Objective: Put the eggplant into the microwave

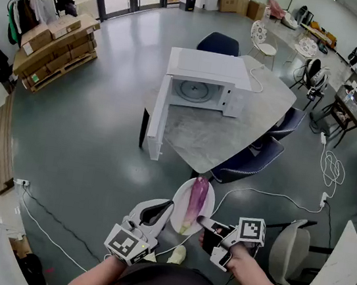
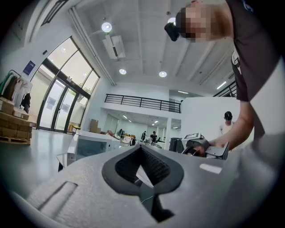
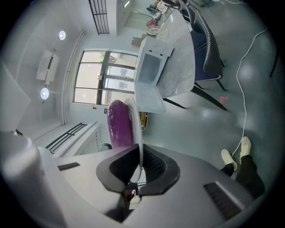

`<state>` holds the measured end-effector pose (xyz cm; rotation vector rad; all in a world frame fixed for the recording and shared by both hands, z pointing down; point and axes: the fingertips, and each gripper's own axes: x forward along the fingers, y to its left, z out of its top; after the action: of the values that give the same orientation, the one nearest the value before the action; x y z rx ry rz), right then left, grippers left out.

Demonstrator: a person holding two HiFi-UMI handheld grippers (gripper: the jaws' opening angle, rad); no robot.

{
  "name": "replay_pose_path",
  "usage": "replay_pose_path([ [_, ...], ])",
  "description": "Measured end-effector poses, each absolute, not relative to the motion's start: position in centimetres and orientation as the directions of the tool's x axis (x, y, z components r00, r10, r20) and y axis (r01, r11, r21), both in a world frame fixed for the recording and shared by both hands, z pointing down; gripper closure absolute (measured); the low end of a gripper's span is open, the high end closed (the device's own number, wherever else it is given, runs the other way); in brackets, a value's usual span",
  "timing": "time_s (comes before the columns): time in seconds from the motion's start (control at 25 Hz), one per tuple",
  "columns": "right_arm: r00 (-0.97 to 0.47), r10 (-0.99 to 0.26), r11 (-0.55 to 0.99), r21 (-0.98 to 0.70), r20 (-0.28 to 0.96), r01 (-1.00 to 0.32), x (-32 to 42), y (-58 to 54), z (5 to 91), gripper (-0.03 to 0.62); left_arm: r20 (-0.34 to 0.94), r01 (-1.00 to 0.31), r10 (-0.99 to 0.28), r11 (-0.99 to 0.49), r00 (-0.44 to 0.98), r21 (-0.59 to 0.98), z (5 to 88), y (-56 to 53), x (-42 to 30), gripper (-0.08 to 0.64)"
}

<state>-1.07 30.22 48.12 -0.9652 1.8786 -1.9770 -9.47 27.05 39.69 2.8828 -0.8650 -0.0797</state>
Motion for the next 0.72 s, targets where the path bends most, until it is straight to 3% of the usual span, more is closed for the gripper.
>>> replay_pose_path([
  [0.72,-0.736,-0.611,-0.126,-0.954,0.292,-0.273,0.2,30.5,48.5,0.577,-0.014,-0.564,-0.571,-0.813,0.821,0.144,39.1,27.5,-9.4,0.552],
])
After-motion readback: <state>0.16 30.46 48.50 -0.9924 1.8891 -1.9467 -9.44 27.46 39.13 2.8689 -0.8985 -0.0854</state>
